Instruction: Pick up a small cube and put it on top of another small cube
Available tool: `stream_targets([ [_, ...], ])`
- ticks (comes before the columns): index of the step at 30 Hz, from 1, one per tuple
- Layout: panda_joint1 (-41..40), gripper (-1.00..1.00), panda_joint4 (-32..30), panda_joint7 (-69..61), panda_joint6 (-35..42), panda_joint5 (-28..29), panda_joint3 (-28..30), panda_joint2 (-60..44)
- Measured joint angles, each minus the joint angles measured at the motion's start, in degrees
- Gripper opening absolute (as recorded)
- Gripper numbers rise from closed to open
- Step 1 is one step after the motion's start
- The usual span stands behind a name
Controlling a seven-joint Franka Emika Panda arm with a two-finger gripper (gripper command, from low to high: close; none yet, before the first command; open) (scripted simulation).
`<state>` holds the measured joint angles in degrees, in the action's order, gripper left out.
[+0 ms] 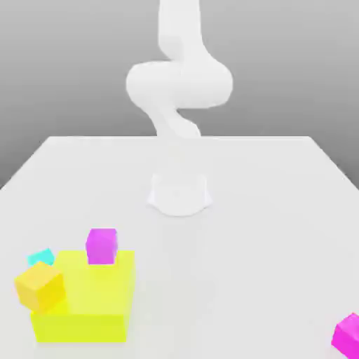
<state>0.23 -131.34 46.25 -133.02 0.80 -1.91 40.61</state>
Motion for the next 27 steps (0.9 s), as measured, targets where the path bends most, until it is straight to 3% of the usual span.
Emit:
stream_targets([
  [16,3.01,0.00,2.82,4.72,-7.92,7.97,-11.74,-33.54],
  [27,10.03,0.00,4.73,7.73,-13.34,13.10,-14.75,-56.31],
])
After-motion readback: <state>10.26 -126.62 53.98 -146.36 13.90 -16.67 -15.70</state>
